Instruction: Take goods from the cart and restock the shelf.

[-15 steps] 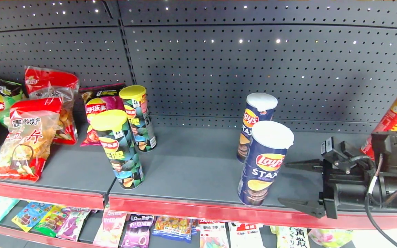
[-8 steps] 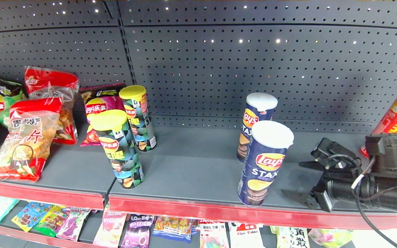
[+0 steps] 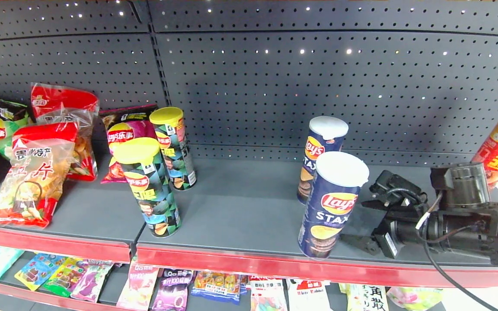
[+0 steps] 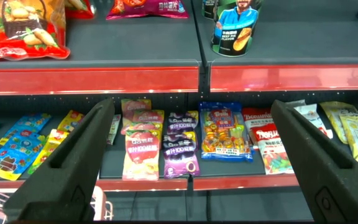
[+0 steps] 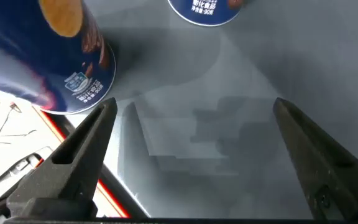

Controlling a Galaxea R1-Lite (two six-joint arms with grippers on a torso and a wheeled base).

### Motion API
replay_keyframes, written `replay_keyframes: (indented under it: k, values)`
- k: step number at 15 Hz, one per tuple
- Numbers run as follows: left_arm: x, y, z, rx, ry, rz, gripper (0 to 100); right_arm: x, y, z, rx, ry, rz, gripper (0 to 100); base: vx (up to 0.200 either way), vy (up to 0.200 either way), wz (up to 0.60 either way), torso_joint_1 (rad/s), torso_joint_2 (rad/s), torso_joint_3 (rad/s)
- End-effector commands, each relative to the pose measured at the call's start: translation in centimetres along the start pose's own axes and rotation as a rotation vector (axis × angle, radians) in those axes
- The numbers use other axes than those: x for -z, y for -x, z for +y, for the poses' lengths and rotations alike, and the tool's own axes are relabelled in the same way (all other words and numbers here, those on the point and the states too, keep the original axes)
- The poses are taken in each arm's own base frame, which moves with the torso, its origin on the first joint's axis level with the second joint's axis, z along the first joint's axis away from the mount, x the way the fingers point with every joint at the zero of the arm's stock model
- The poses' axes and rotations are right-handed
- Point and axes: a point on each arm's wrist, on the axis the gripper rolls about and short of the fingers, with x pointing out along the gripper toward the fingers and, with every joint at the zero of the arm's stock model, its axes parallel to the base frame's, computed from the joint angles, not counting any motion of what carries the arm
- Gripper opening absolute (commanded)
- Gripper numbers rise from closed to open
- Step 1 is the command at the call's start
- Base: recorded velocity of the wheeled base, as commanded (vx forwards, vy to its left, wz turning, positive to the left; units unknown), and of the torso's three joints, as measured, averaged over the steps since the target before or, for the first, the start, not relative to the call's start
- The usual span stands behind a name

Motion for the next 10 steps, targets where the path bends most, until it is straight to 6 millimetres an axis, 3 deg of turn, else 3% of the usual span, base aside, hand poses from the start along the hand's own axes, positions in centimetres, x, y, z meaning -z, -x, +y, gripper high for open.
replay_keyframes:
  k: [1, 10]
  values:
    - [0.00, -0.01, 0.00, 0.001, 0.000, 0.001, 100, -0.17, -0.36, 0.24, -0.012, 0.009, 0.000, 100, 0.000, 0.000, 0.00, 0.000, 0.00, 0.000]
    - [0.00, -0.01, 0.00, 0.001, 0.000, 0.001, 100, -0.95, -0.67, 0.55, -0.020, 0.025, -0.017, 100, 0.000, 0.000, 0.00, 0.000, 0.00, 0.000]
